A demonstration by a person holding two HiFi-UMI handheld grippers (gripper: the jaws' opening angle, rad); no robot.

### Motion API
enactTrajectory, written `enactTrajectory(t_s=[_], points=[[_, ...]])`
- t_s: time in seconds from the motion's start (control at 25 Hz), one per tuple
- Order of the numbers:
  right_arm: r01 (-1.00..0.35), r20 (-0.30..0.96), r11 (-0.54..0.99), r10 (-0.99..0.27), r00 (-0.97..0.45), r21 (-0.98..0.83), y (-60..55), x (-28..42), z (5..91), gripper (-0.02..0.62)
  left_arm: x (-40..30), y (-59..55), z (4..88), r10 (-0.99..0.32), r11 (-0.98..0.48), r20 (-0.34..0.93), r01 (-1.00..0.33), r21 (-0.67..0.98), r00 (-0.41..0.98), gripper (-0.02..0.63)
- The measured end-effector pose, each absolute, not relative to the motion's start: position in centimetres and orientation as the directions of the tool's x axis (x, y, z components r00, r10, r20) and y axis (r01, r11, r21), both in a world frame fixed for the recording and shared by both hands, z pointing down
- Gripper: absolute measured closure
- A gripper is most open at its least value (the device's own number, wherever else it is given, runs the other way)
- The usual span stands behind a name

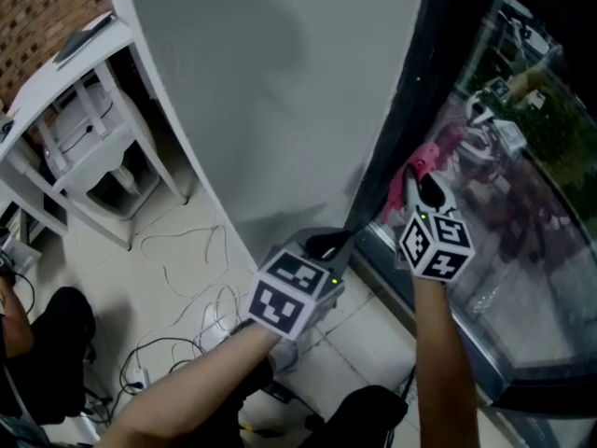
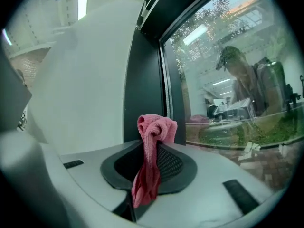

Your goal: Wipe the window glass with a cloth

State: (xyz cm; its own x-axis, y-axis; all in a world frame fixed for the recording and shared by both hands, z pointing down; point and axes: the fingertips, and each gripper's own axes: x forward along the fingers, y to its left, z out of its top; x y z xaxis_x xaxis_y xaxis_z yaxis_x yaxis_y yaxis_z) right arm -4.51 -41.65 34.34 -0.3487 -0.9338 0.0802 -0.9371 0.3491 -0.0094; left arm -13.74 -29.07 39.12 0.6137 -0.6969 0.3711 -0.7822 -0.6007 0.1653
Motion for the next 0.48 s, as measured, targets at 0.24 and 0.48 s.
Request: enactTrajectory(t_s=[0.24,0.48], points=[[-0.931,0.056,0.366,-0.929,-0.365,0.002,-35.4,-1.6,32.2,0.529,-10.5,-27.2,37.5,-0.676,-0.639,0.344,-0.751,0.166,0.651,0.6],[-0.942,0.0,0.333,-0.943,-0.334,0.049,-28.4,4.3,28.1,0.529,-5.5,-23.9,35.5,-0.63,-0.703,0.321,-0.695,0.152,0.707,0.6]])
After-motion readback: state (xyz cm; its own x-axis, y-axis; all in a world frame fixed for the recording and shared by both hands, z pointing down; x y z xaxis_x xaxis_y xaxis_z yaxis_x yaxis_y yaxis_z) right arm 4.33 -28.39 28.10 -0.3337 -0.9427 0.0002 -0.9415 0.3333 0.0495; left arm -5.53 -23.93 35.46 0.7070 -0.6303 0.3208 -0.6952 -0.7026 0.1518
